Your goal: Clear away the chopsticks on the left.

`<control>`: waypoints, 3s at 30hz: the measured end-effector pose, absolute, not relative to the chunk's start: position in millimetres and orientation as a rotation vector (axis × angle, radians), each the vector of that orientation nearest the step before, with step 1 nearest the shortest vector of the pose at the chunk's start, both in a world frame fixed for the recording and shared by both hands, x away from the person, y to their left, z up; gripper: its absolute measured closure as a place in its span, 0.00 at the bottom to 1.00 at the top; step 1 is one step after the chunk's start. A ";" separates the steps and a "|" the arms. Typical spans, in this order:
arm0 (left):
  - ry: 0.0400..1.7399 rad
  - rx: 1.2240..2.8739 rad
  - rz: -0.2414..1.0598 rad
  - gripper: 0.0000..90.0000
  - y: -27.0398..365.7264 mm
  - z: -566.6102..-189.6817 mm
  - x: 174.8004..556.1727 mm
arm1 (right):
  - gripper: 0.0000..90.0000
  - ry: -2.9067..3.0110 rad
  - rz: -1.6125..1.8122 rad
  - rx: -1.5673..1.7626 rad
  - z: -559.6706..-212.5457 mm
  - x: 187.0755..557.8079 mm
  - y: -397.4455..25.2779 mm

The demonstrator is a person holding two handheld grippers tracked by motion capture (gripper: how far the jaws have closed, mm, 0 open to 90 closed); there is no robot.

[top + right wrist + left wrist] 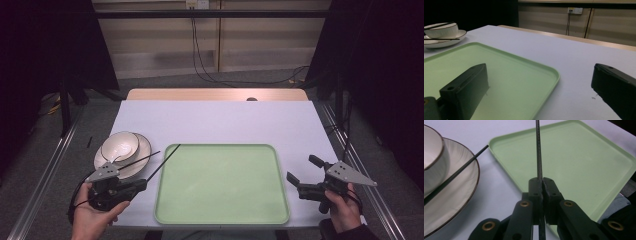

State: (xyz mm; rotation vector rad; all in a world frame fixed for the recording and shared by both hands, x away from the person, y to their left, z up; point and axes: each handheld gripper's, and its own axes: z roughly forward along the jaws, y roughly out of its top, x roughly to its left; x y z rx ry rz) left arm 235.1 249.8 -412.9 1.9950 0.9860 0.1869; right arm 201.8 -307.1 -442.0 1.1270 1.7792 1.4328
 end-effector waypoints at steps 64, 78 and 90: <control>1.366 1.974 0.215 0.79 169.8 -465.4 263.1 | 0.01 1.812 1.431 1.102 -442.5 201.8 -306.6; 1.006 1.922 0.264 0.40 182.9 -449.2 251.3 | 0.01 1.811 1.433 1.100 -441.8 200.9 -306.9; 0.832 1.837 0.313 0.05 225.0 -436.6 243.8 | 0.01 1.811 1.431 1.096 -441.8 201.1 -306.6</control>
